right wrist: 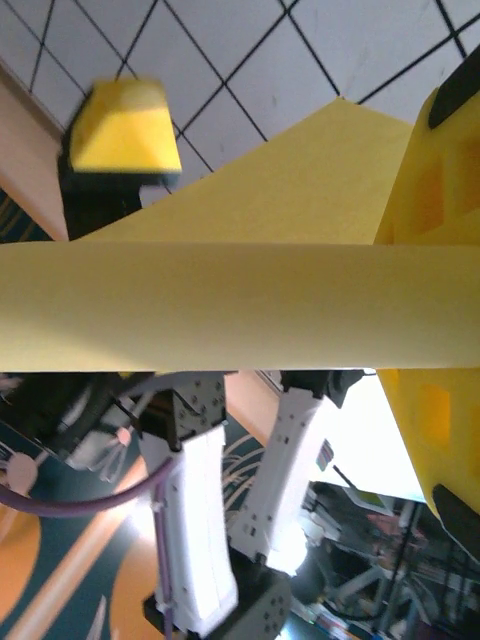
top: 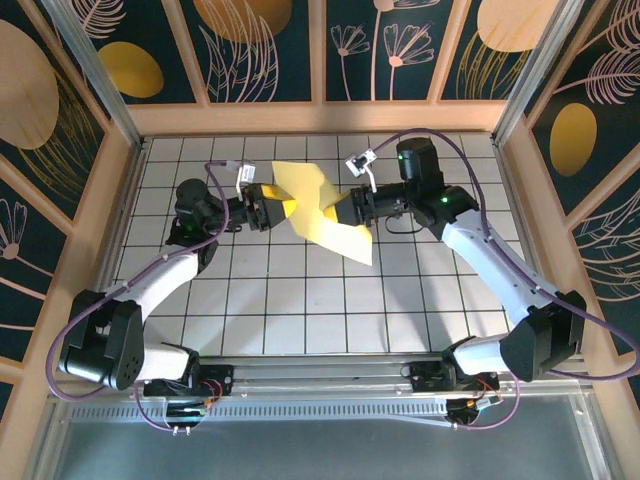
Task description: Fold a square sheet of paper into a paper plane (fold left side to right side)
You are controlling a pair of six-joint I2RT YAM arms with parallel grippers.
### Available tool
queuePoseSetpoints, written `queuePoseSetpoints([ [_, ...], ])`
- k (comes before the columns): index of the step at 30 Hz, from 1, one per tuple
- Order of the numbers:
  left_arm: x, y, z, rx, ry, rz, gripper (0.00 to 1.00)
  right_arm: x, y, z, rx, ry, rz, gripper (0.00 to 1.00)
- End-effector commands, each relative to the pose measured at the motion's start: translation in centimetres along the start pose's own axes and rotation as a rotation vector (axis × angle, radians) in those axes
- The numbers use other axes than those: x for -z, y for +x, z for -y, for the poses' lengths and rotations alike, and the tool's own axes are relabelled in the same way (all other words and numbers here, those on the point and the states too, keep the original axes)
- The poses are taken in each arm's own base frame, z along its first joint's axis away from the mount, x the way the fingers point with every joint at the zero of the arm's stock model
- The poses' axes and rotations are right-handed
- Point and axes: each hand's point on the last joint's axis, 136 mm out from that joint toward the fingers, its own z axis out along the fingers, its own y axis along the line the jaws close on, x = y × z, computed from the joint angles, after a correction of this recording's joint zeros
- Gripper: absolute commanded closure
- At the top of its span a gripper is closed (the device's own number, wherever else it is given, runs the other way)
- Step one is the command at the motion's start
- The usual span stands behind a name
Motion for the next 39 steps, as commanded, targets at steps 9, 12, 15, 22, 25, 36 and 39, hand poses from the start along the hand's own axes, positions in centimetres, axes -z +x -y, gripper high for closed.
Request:
queuePoseSetpoints([
  [9, -0.9, 0.2, 1.3, -0.079, 0.042, -0.065, 0.94, 1.2, -2.4, 5.0, 0.041, 0.252, 0.071, 0.75],
  [12, -0.8, 0.7, 0.2, -0.050, -0.009, -0.063, 0.97, 1.9, -2.4, 6.4, 0.037, 0.322, 0.089, 0.71],
  [15, -0.7, 1.4, -1.2, 0.001, -0.059, -0.065, 1.00, 2.7, -2.3, 7.9, 0.031, 0.407, 0.109, 0.65],
  [22, -0.4, 6.2, -7.6, 0.256, -0.263, -0.149, 1.00, 5.9, -1.1, 13.2, -0.043, 0.691, 0.167, 0.41],
  [25, -0.1, 9.8, -10.5, 0.388, -0.342, -0.224, 1.00, 7.1, 0.3, 15.6, -0.114, 0.784, 0.169, 0.37],
  [36, 2.4, 19.1, -18.3, 0.628, -0.648, -0.426, 1.00, 3.8, 7.6, 21.6, -0.403, 0.751, 0.110, 0.57],
  [39, 2.7, 19.4, -18.6, 0.625, -0.672, -0.449, 1.00, 2.4, 9.4, 23.2, -0.468, 0.756, 0.072, 0.69],
])
